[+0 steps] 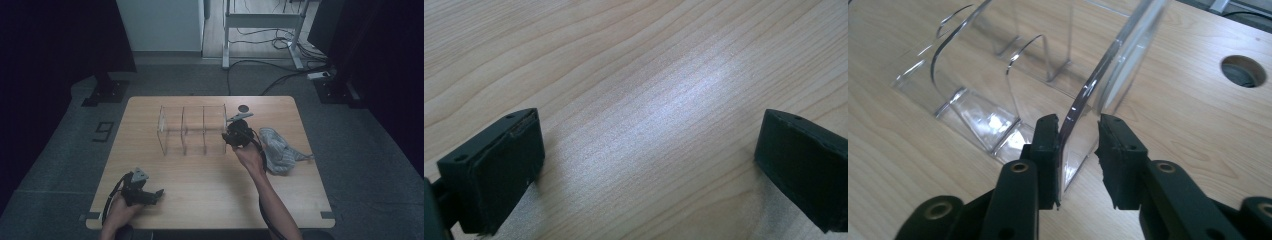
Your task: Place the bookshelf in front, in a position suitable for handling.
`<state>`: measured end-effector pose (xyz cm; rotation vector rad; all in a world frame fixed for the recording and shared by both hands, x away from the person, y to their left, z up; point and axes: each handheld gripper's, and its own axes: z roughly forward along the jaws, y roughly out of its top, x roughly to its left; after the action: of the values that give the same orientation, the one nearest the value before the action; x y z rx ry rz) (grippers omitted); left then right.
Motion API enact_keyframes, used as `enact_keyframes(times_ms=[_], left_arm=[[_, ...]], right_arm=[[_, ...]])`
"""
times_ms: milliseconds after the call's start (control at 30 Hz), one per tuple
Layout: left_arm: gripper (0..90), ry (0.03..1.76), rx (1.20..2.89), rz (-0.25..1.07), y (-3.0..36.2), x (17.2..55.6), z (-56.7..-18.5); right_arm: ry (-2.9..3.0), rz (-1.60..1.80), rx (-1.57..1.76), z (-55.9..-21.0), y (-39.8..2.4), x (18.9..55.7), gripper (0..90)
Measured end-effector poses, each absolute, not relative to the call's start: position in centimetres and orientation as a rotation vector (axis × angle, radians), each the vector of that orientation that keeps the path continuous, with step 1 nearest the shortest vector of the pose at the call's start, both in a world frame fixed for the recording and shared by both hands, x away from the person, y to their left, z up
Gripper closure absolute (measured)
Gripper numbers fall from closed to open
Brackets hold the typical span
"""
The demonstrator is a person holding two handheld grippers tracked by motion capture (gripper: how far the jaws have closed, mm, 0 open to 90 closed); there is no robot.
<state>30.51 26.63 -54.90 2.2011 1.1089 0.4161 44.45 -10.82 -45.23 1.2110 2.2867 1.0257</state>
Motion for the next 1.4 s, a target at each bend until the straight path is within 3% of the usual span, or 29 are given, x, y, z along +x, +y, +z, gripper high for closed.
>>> enact_keyframes(times_ms=[633,1033,1400], left_arm=[[0.0,1.103,2.207,0.412,26.7,30.5,-54.9],[0.0,1.115,2.241,0.37,26.5,30.7,-54.4],[0.0,1.054,2.164,0.43,26.1,30.7,-51.6]], right_arm=[[2.261,1.009,1.248,-45.3,-14.7,44.3,83.6],[2.301,1.025,1.196,-45.3,-16.4,43.3,85.6],[2.342,1.034,1.146,-45.2,-17.2,41.8,85.9]])
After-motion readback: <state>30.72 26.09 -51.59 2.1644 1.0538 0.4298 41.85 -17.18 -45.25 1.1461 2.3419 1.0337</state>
